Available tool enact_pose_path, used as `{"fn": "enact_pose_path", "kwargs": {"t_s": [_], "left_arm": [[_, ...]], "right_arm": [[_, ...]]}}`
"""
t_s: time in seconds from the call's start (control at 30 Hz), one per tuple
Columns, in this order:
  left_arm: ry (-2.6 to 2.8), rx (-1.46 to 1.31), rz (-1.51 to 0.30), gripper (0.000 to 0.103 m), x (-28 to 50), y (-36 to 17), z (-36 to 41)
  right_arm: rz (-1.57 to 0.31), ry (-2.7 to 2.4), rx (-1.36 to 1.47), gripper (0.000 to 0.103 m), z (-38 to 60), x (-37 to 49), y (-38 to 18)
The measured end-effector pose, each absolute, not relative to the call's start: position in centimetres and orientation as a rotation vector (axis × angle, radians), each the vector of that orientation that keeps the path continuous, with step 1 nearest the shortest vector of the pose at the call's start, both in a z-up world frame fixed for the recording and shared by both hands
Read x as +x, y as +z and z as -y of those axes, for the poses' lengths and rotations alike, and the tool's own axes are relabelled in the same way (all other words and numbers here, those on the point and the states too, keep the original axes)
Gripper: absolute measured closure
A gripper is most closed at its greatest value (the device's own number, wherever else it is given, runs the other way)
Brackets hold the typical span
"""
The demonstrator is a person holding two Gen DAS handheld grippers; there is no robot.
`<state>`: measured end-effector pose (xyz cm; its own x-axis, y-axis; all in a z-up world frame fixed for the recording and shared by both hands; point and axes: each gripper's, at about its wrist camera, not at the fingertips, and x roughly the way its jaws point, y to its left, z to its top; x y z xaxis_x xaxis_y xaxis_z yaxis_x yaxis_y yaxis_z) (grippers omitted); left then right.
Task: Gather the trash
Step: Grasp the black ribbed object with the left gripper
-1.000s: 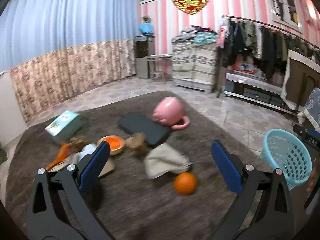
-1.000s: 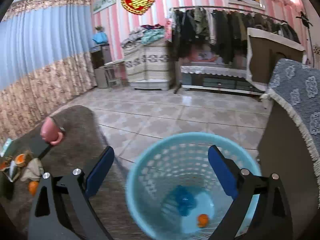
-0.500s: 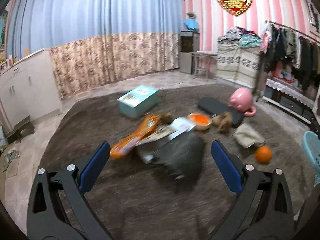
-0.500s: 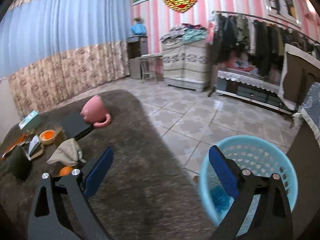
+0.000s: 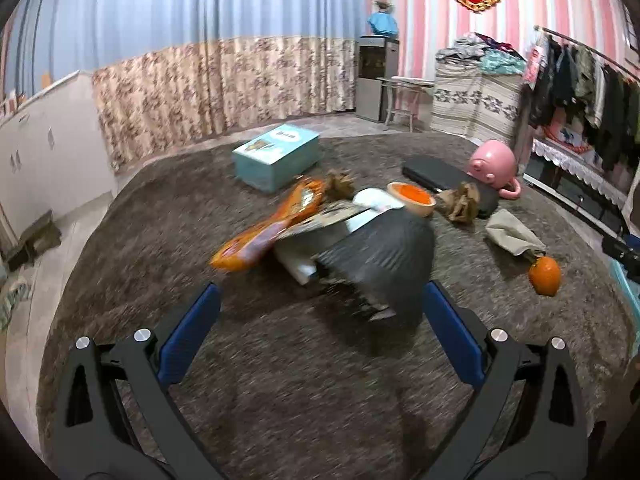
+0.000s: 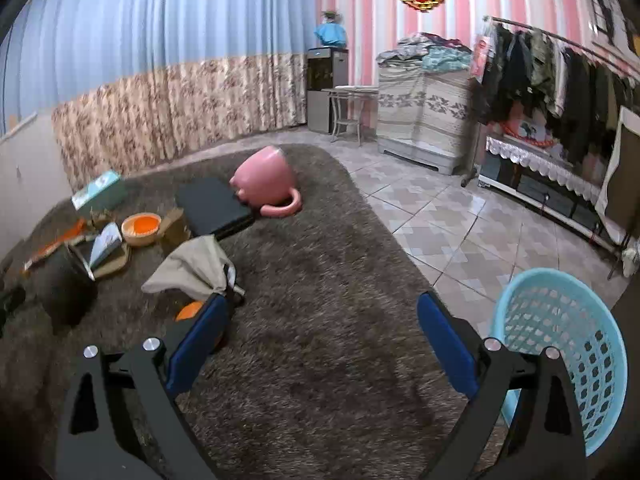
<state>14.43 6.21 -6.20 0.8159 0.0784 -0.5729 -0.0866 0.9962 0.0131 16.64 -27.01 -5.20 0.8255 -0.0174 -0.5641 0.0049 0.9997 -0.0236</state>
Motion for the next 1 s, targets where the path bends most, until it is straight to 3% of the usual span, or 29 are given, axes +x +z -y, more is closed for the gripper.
{"fn": "enact_pose_path", "kwargs": {"t_s": [0.57,1.0], "left_arm": [[0.017,0.135,-0.708,0.005,20.9,-8.3,-2.0],[-0.06,0.097,-0.758,0.006,20.3,-9.1,-0.6]], "right_arm": [[-0.631,0.023,0.054,0.009,27.1,17.2,-5.6],[-0.653,0.022,0.087,0.009,27.5,17.7,-6.0]]}}
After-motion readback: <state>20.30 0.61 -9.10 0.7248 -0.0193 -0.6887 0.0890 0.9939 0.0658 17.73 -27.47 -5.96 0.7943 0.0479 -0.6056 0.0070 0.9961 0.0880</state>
